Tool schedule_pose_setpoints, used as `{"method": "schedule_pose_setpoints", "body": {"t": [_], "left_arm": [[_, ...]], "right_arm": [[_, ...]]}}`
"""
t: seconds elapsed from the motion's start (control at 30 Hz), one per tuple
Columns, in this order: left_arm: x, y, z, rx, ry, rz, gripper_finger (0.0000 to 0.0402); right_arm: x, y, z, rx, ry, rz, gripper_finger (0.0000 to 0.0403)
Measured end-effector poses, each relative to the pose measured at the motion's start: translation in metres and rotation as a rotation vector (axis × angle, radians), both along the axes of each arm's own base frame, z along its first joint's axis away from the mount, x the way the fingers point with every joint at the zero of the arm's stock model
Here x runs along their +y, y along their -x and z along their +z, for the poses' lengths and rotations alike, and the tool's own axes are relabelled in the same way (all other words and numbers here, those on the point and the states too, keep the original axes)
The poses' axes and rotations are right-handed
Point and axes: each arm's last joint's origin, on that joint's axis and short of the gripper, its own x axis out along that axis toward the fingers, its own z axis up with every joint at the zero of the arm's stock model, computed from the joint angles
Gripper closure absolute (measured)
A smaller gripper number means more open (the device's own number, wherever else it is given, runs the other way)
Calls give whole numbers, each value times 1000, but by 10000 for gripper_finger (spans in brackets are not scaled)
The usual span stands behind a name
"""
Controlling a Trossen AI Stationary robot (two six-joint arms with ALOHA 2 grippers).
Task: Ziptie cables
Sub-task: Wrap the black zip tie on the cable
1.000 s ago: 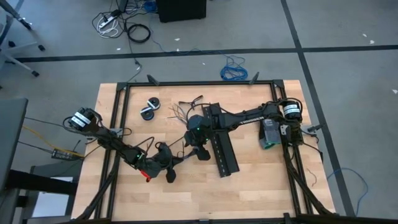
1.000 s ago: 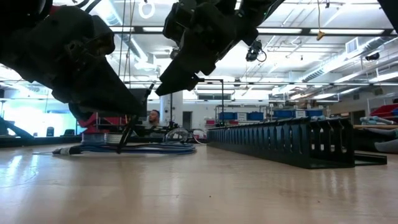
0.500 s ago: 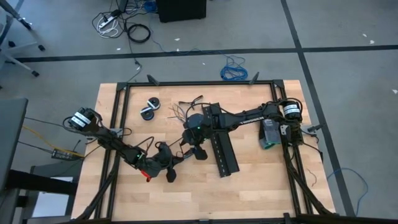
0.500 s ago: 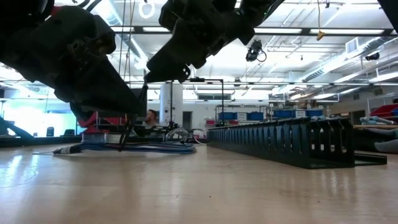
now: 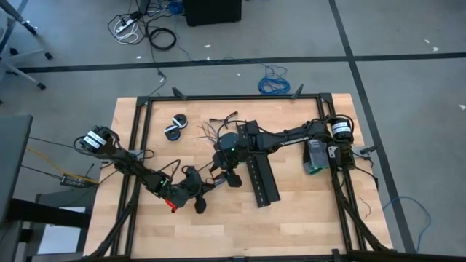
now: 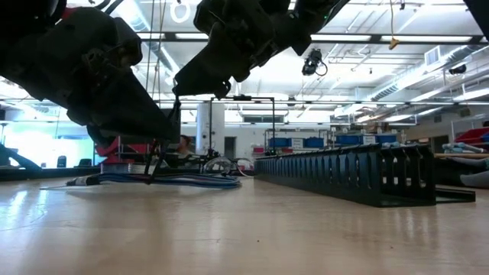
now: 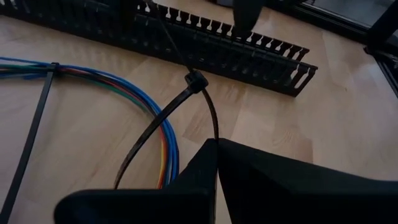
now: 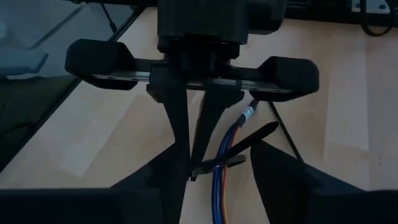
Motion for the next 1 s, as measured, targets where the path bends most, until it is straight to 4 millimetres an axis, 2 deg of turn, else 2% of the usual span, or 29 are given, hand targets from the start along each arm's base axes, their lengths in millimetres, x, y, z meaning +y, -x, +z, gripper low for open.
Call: {"method": "schedule_pose_setpoints", "body": {"t": [0.27,0.47,0.7,0.93,1.0], "left_arm": [[1,-2,2,-15,-13,-4,402],[3,-3,2,-14,-14,2,401],[3,-3,2,-13,-14,3,402],[3,-3,2,-12,-12,3,401],[3,-3,2,-12,-12,3,402]], "right_arm": [[0,-1,1,-18,-9,-1,231],[0,-1,1,-17,-9,0,250],[3,-1,1,-20,1,12,308],[3,0,-1,-11,22,26,390],[3,0,-1,-13,28,28,398]]}}
